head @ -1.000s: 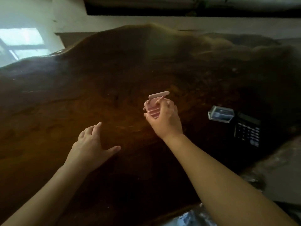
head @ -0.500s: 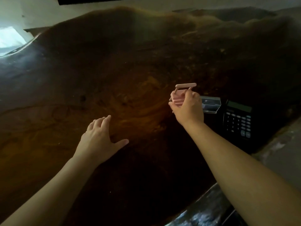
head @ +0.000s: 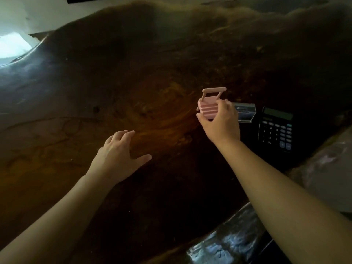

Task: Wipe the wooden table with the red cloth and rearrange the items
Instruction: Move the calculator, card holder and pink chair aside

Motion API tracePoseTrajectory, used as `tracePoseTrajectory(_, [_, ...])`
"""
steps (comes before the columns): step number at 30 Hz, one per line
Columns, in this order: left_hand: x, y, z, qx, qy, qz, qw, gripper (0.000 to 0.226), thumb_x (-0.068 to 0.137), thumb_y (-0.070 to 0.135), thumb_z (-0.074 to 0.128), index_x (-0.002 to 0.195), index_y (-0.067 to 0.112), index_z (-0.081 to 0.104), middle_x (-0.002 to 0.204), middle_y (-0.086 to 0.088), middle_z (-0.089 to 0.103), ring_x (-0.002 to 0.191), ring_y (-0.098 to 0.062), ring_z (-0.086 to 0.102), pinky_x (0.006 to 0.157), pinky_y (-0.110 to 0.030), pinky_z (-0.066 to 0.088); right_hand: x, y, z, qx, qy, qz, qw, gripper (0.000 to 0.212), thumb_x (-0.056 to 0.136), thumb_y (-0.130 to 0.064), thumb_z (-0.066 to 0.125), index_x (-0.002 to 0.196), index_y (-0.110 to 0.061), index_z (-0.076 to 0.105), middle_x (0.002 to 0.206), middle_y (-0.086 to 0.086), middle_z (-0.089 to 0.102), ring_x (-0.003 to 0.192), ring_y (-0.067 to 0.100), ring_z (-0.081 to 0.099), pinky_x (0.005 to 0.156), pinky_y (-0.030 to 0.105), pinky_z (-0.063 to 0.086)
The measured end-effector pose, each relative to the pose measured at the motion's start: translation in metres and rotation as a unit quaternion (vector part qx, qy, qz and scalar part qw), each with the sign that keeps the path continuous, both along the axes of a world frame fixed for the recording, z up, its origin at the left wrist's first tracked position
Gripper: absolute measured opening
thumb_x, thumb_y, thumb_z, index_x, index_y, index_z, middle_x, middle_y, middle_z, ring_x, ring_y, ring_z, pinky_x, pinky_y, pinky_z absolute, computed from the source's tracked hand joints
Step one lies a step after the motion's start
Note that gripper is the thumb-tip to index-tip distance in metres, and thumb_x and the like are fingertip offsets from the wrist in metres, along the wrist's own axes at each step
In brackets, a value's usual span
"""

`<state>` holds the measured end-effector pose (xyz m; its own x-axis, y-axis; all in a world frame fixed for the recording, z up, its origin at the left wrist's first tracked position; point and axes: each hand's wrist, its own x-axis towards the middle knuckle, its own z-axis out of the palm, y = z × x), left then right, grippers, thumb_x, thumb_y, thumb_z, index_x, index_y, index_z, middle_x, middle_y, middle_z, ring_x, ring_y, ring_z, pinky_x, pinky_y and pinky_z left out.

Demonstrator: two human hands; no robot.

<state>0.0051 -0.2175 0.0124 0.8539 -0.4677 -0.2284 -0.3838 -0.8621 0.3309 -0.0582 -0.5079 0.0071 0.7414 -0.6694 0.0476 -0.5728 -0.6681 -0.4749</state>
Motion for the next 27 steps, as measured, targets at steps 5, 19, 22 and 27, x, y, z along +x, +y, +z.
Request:
tracePoseTrajectory(5, [-0.022,0.018,0.026,-0.013,0.011,0.023,1.000,0.102,0.070,0.079,0.060,0.152,0.029,0.026,0.155,-0.002,0.036,0.139,-0.027,0.036,0.101,-0.050,0.045,-0.050,0.027,0.023,0.012,-0.023,0.023,0.999,0.069,0.090,-0.051,0.072,0.145,-0.019,0.046,0.150,0.008,0.048,0.137,0.028,0.045,0.095,0.038,0.050])
tracePoseTrajectory(19, [-0.139,0.074,0.133,-0.090,0.049,-0.108,0.989,0.094,0.075,0.073,0.059,0.152,0.032,0.025,0.155,-0.001,0.038,0.134,-0.024,0.044,0.100,-0.044,0.046,-0.274,0.136,0.127,0.051,-0.018,0.061,0.997,0.072,0.091,-0.056,0.066,0.153,-0.037,0.035,0.154,-0.007,0.042,0.139,0.010,0.039,0.099,0.024,0.036])
tracePoseTrajectory(22, [-0.166,0.081,0.151,-0.101,0.070,-0.138,0.983,0.094,0.073,0.074,0.056,0.152,0.034,0.026,0.154,0.001,0.038,0.134,-0.023,0.044,0.100,-0.043,0.046,-0.317,0.163,0.146,0.064,-0.037,0.043,0.996,0.072,0.090,-0.061,0.063,0.153,-0.041,0.033,0.155,-0.012,0.041,0.129,-0.006,0.031,0.099,0.017,0.030])
tracePoseTrajectory(27, [-0.217,0.077,0.178,-0.127,0.095,-0.196,0.968,0.099,0.064,0.080,0.050,0.150,0.036,0.029,0.152,0.005,0.041,0.131,-0.019,0.047,0.099,-0.040,0.046,-0.387,0.194,0.173,0.054,-0.060,-0.002,0.997,0.077,0.087,-0.070,0.054,0.154,-0.039,0.034,0.151,-0.013,0.044,0.137,0.000,0.035,0.108,0.026,0.036])
